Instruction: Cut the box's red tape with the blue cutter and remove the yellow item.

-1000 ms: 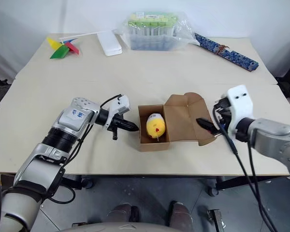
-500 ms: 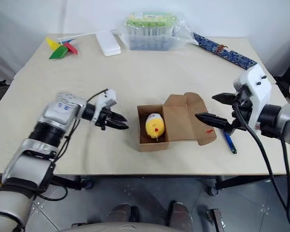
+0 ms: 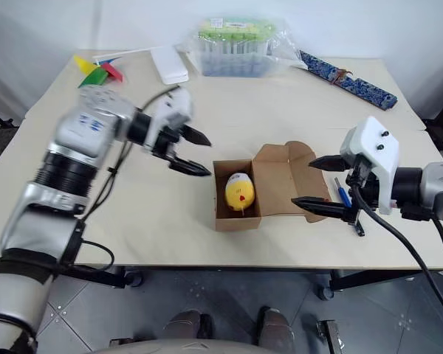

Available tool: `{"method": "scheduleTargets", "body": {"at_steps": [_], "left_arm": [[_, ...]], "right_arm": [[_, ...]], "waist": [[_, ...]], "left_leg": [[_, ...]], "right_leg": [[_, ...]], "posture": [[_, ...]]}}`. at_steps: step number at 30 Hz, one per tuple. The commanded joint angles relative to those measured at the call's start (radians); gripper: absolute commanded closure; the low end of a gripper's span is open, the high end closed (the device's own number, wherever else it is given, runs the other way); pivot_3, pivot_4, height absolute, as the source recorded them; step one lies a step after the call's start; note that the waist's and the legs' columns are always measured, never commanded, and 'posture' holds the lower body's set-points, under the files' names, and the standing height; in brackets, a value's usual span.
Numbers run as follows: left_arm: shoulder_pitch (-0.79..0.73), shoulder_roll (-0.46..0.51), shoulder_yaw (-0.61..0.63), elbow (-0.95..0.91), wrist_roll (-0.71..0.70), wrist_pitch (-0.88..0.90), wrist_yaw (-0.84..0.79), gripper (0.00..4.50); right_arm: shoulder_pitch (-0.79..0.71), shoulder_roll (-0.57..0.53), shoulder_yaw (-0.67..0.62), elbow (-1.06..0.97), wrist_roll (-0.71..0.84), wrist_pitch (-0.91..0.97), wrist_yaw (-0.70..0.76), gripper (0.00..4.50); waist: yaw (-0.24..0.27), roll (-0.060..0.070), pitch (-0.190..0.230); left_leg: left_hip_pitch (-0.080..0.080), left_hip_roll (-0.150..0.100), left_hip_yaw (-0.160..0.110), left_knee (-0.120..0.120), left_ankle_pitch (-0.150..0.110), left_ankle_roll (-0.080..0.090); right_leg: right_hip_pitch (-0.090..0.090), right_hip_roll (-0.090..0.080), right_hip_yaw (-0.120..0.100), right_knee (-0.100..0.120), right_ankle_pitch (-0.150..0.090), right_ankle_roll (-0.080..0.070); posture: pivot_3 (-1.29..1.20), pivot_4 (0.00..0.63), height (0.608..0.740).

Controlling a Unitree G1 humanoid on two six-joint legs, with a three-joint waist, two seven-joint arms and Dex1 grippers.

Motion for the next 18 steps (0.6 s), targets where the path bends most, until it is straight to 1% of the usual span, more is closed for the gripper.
{"method": "scheduleTargets", "body": {"at_steps": [1,3,7,8,12,16,18], "left_arm": [[-0.042,-0.019,-0.043,0.007,0.046,-0.077,-0.025,0.02],[-0.048,-0.034,-0.067,0.034,0.069,-0.108,-0.033,0.02],[-0.1,-0.124,-0.121,0.177,0.142,-0.199,0.003,0.02],[-0.108,-0.141,-0.126,0.2,0.147,-0.212,-0.009,0.02],[-0.102,-0.167,-0.131,0.213,0.162,-0.257,-0.047,0.02],[-0.089,-0.213,-0.148,0.242,0.204,-0.304,-0.016,0.02],[-0.08,-0.218,-0.155,0.245,0.221,-0.337,-0.014,0.02]], "right_arm": [[-0.004,-0.003,-0.015,-0.052,-0.002,0.001,0.005,0.0],[-0.006,-0.017,0.001,-0.07,0.001,0.027,0.004,0.0],[-0.028,0.002,0.01,-0.099,0.013,0.061,-0.026,0.0],[-0.024,0.006,0.003,-0.106,0.017,0.068,-0.034,0.0],[-0.003,0.018,-0.024,-0.145,0.04,0.1,-0.071,0.0],[0.012,0.03,-0.028,-0.17,0.048,0.118,-0.101,0.0],[0.015,0.029,-0.027,-0.18,0.056,0.13,-0.11,0.0]], "waist": [[-0.005,0.0,0.0],[-0.005,0.0,0.0],[0.001,0.0,0.0],[0.004,0.0,0.0],[0.001,0.0,0.0],[0.002,0.0,0.0],[0.002,0.0,0.0]], "left_leg": [[0.0,0.0,0.0,0.0,0.0,0.0],[0.0,0.0,0.0,-0.001,0.0,0.0],[0.0,0.0,0.0,0.0,0.0,0.0],[0.0,0.0,0.0,0.0,0.0,0.0],[-0.001,0.0,0.0,0.001,0.0,0.001],[-0.001,0.0,-0.001,0.001,0.0,0.001],[-0.001,0.0,-0.001,0.002,0.0,0.001]], "right_leg": [[0.0,0.0,0.0,0.0,0.0,0.0],[-0.001,0.0,0.0,0.0,0.0,0.0],[-0.001,0.0,0.0,0.0,0.0,0.0],[-0.001,0.0,0.0,0.0,0.0,0.0],[-0.001,0.0,0.0,-0.001,0.0,0.0],[-0.001,0.0,0.0,0.0,0.0,0.0],[-0.001,0.0,0.0,0.0,0.0,0.0]], "posture": [[0.0,0.15,0.74],[0.0,0.15,0.74],[0.0,0.15,0.74],[0.0,0.15,0.74],[0.0,0.15,0.74],[0.0,0.15,0.74],[0.0,0.15,0.74]]}}
